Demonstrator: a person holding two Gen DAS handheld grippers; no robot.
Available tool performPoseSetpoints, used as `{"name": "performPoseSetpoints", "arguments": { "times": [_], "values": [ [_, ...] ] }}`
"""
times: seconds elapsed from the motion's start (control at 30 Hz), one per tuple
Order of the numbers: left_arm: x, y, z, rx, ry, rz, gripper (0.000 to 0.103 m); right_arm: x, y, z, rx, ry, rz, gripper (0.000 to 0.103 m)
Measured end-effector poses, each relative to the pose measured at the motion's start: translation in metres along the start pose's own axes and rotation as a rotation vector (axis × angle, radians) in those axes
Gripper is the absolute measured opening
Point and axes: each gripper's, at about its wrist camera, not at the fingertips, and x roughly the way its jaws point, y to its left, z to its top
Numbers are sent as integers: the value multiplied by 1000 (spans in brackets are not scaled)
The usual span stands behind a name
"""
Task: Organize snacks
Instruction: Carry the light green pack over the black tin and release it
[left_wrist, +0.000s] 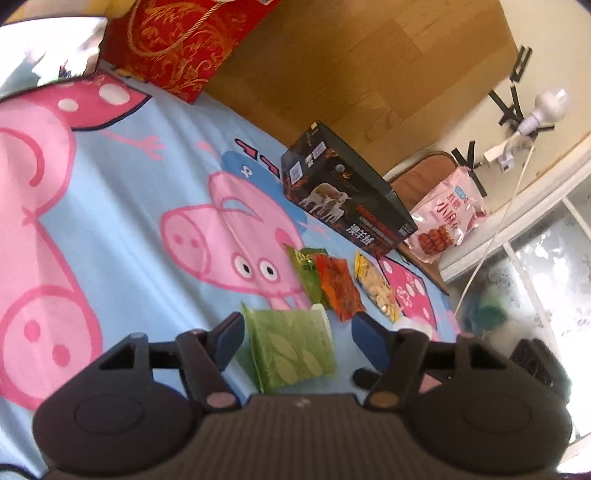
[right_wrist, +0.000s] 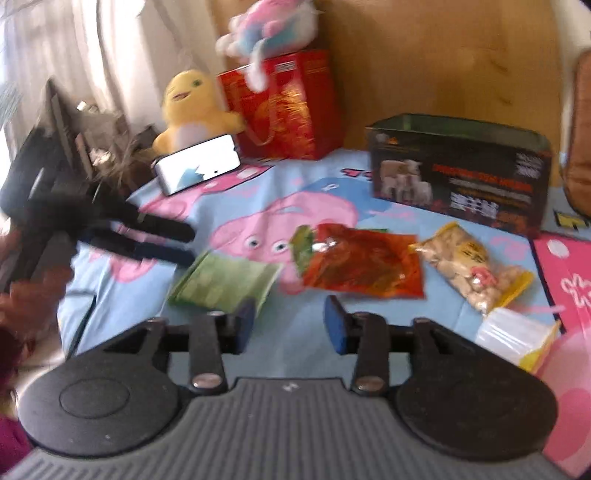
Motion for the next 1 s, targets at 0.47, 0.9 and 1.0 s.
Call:
{"name": "performPoseSetpoints", "arguments": {
  "times": [0.47,0.9,1.0],
  "values": [
    [34,-64,30,188,38,-8,33,8,23,18,-168,-64,-29,31],
    [204,-161,140,361,24,86,50,6,-114,108,-112,-175,-374,48],
    [193,-153,126,346,19,20,50,4,-139,104,-53,-144,-436,48]
  ]
}}
